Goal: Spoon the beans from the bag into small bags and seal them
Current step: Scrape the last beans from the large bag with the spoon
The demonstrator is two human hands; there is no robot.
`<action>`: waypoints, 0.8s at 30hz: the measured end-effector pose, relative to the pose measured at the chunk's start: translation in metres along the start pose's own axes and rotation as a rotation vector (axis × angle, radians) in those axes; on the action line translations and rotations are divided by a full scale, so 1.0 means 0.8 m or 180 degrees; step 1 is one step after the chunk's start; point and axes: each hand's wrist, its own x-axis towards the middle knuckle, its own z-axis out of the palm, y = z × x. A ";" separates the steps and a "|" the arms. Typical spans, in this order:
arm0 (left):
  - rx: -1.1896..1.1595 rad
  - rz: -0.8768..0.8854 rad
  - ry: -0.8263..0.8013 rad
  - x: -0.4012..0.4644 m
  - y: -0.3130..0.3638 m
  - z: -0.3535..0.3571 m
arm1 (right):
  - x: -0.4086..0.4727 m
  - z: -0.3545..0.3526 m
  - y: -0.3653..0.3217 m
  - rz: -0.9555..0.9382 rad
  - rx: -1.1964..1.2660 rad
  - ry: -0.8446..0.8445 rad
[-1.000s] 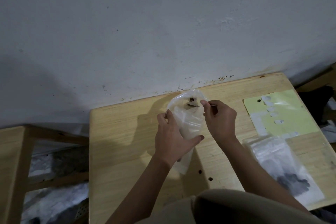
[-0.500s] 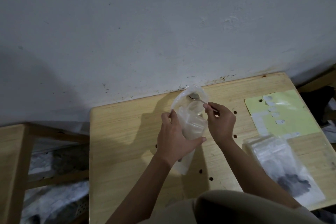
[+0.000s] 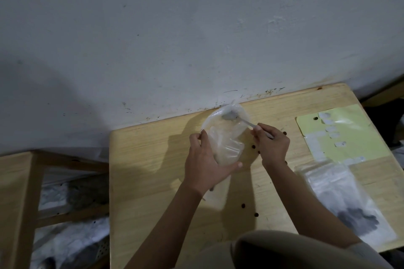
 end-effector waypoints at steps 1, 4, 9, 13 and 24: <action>0.0025 0.0009 0.0029 0.001 -0.001 -0.002 | 0.001 -0.004 -0.005 -0.0054 -0.0034 -0.0118; 0.0095 0.0010 0.0127 0.003 -0.005 -0.010 | 0.005 -0.019 -0.020 -0.0208 -0.0130 -0.0480; 0.0206 0.0044 0.0167 0.004 -0.010 -0.020 | 0.018 -0.039 -0.032 -0.0249 -0.0263 -0.0827; 0.0350 0.0118 0.0168 0.003 -0.013 -0.021 | 0.018 -0.044 -0.040 -0.0114 -0.0172 -0.0856; 0.0769 0.0331 0.0036 0.006 -0.029 -0.012 | 0.010 -0.061 -0.058 -0.0192 -0.0236 -0.0942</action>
